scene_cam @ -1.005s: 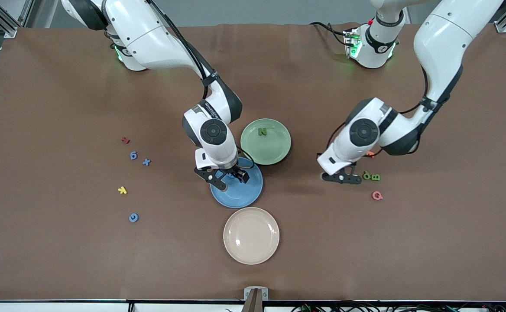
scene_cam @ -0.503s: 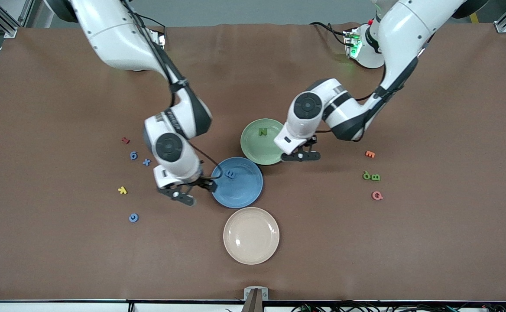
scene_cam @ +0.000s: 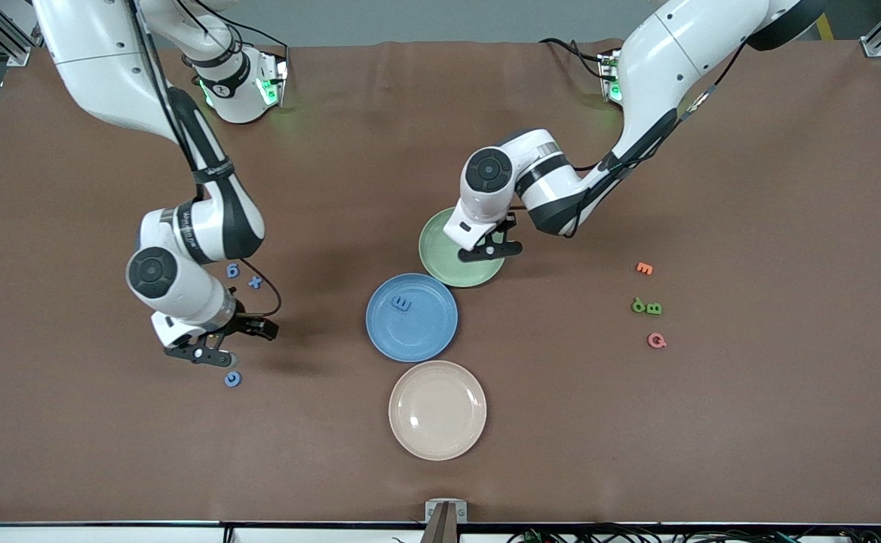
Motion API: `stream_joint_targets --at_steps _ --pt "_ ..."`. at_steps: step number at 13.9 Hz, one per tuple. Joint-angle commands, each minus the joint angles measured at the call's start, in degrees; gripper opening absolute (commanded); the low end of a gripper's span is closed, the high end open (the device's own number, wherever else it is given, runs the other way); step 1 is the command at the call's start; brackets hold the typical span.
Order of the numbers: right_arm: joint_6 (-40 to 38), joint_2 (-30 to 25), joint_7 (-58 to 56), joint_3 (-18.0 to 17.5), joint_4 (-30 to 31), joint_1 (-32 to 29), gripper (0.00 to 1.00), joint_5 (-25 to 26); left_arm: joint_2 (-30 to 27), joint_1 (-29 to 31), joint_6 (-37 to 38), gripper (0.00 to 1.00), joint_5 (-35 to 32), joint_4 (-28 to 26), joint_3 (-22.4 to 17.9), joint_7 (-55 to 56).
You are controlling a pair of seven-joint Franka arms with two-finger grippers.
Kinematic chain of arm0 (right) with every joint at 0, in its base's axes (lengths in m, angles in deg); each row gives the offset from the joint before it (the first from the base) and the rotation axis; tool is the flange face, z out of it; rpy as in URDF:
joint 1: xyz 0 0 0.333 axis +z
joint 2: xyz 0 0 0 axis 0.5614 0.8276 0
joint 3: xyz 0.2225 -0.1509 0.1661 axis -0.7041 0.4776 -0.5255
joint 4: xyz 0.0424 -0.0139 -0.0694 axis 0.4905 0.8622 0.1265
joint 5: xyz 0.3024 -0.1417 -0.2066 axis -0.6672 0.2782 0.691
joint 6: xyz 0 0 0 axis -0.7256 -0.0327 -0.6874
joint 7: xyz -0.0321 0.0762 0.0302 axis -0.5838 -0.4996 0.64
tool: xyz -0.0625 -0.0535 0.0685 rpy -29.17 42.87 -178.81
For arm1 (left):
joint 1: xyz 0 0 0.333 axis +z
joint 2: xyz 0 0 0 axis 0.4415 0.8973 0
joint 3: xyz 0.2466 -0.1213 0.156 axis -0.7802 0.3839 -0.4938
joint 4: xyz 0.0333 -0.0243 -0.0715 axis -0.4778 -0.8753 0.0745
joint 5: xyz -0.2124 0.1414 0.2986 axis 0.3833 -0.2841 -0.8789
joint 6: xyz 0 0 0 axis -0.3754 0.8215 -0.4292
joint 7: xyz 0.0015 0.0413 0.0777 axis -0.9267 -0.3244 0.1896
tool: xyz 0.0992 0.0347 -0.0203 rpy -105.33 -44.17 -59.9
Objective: Sort letters by color into matching plates
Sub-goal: 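Carry the u to the green plate while the right gripper grasps the blue G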
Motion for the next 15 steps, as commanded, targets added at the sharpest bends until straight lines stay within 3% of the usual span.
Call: stream_joint_targets --at_steps 1,4,9,14,15 --pt "1.3 3.39 -6.85 -1.06 -3.29 -3.83 1.0 0.59 1.7 -1.81 -1.48 0.21 -0.06 1.32 -0.62 1.96" --pt "1.31 9.54 -10.65 -1.07 -10.24 -5.78 0.99 0.59 1.96 -4.09 -2.27 0.21 -0.24 1.06 -2.63 2.49" --pt "1.22 15.44 -8.99 -1.15 -16.31 -5.17 0.92 -0.37 1.96 -6.65 -2.98 0.23 -0.41 0.45 -4.83 3.02" --pt "1.31 17.47 -9.25 -1.24 -18.34 -4.82 0.73 -0.11 1.88 -6.48 -3.06 0.24 -2.35 -2.19 -4.92 3.02" --pt "1.31 17.82 -9.25 -1.24 -18.86 -4.82 0.7 -0.02 1.79 -6.3 -3.06 0.3 -2.35 -2.19 -4.84 3.02"
